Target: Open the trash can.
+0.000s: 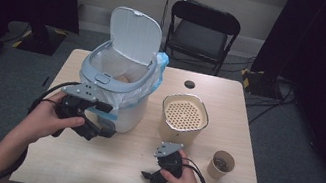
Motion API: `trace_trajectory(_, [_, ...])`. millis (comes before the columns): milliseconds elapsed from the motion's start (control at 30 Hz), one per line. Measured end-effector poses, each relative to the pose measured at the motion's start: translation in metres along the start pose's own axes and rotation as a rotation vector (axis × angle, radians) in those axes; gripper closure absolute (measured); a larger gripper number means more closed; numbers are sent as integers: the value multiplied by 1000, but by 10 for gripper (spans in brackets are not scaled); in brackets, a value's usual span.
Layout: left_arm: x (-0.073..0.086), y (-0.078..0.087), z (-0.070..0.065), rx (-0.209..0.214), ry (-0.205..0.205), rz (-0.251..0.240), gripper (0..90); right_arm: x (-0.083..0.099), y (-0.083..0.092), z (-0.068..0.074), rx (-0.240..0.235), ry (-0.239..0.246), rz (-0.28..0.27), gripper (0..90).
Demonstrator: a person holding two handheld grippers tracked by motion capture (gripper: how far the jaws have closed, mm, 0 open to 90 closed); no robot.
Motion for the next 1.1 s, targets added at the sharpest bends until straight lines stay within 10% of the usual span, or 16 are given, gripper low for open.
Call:
trace_trajectory(800, [66, -98, -24, 92, -28, 76, 169, 0, 1, 0, -3, -1, 3, 0])
trace_trajectory(1100, [87, -124, -28, 105, -36, 119, 169, -1, 6, -5, 6, -14, -3, 140])
Point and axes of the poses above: each handheld gripper's, and its own axes: y roughly backward along the jaws, x roughly out of its underside, z roughly to its left, the point moved 7 cm from there along -y, roughly forward along the jaws, and after that the axes turned 8 degrees about z, right-handed, at the moved point
